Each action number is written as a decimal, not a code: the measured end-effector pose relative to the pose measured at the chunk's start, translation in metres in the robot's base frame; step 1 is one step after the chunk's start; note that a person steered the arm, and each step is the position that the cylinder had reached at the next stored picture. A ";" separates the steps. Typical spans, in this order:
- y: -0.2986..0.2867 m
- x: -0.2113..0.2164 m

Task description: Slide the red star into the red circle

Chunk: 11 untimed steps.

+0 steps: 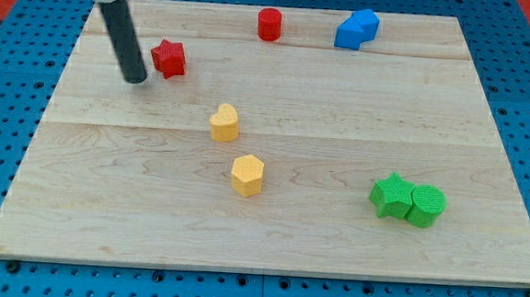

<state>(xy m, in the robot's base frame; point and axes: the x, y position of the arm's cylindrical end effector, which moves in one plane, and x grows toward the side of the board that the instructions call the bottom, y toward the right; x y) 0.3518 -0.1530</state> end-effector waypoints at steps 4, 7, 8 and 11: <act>0.033 -0.044; -0.019 -0.059; 0.022 -0.091; 0.041 -0.030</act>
<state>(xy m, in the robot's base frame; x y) 0.3220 -0.1121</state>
